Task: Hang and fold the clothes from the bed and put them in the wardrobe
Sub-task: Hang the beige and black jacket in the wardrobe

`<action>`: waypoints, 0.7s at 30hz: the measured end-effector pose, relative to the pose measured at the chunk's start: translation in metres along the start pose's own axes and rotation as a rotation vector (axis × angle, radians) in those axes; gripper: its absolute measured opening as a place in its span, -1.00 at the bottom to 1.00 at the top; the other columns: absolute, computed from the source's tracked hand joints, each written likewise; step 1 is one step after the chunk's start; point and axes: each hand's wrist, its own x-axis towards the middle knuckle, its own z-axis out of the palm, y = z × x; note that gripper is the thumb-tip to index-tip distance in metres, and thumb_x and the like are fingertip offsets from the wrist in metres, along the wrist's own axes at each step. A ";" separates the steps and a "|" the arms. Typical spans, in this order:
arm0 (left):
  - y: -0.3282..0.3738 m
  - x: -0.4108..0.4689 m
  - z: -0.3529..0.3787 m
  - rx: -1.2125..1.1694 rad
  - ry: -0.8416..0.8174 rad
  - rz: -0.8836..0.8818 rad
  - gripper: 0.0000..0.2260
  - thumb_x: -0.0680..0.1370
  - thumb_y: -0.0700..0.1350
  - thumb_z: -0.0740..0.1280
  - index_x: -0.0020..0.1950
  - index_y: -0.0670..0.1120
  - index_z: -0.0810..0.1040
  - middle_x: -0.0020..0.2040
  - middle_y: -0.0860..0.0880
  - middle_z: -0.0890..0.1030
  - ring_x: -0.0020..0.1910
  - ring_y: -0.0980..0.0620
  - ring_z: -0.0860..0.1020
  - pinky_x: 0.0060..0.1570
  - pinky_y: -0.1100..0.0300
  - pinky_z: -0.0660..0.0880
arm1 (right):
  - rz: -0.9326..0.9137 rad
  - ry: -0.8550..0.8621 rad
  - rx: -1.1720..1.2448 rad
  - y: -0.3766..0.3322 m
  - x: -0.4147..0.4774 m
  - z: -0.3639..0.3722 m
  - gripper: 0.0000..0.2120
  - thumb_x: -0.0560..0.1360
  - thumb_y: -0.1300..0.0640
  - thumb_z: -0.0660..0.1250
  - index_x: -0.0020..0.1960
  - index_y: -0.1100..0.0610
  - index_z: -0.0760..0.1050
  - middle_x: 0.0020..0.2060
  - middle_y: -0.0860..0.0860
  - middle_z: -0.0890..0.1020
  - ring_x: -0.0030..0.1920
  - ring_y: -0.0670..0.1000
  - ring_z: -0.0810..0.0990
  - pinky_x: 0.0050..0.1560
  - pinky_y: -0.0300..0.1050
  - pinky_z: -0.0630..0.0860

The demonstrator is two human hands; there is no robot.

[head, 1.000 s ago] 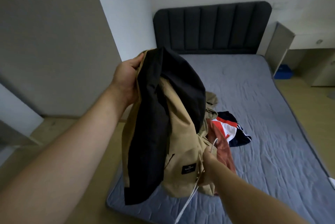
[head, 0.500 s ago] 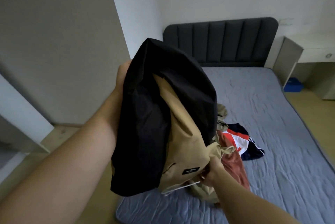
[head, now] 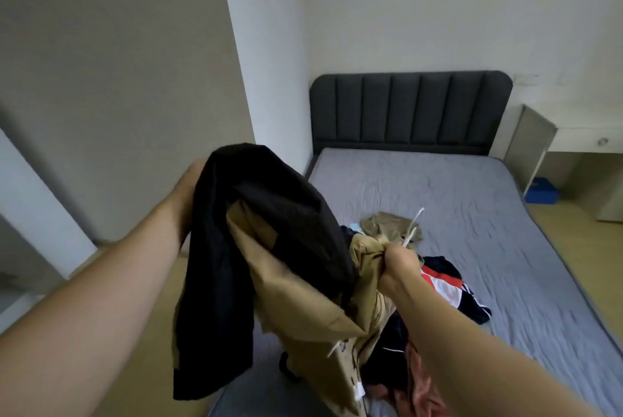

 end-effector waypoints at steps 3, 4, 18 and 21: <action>-0.019 -0.002 -0.006 0.209 -0.057 -0.145 -0.83 0.53 -0.09 0.41 -0.19 -0.13 0.70 -0.22 -0.16 0.65 -0.31 -0.06 0.63 -0.27 0.18 0.54 | -0.093 -0.057 -0.040 -0.021 -0.016 0.021 -0.87 0.55 0.35 0.20 -0.08 0.23 0.51 -0.19 0.16 0.61 -0.21 0.12 0.63 0.00 0.07 0.62; -0.025 0.000 -0.008 0.392 -0.044 -0.129 -0.85 0.49 -0.06 0.44 -0.13 -0.15 0.67 -0.16 -0.18 0.65 -0.24 -0.09 0.63 -0.20 0.14 0.51 | -0.129 -0.064 -0.063 -0.025 -0.019 0.030 -0.88 0.56 0.34 0.19 -0.05 0.23 0.50 -0.17 0.17 0.58 -0.18 0.13 0.61 -0.03 0.04 0.60; -0.072 -0.058 0.076 0.571 -0.350 0.250 -0.79 0.50 0.09 0.44 0.08 0.08 0.58 -0.02 0.11 0.68 0.00 0.08 0.63 0.11 0.00 0.58 | -0.427 -0.257 -0.349 -0.062 -0.074 0.092 -0.91 0.61 0.21 0.12 0.02 0.04 0.35 -0.28 0.04 0.41 -0.35 0.00 0.38 -0.32 -0.05 0.40; -0.071 -0.046 0.082 0.586 -0.228 0.264 -0.84 0.57 -0.20 0.31 -0.02 0.04 0.63 -0.11 0.04 0.69 -0.05 -0.01 0.64 0.08 -0.05 0.59 | -0.594 -0.234 -0.532 -0.064 -0.074 0.078 -0.89 0.61 0.19 0.14 0.08 0.01 0.35 -0.19 0.02 0.47 -0.23 0.03 0.45 -0.26 -0.06 0.41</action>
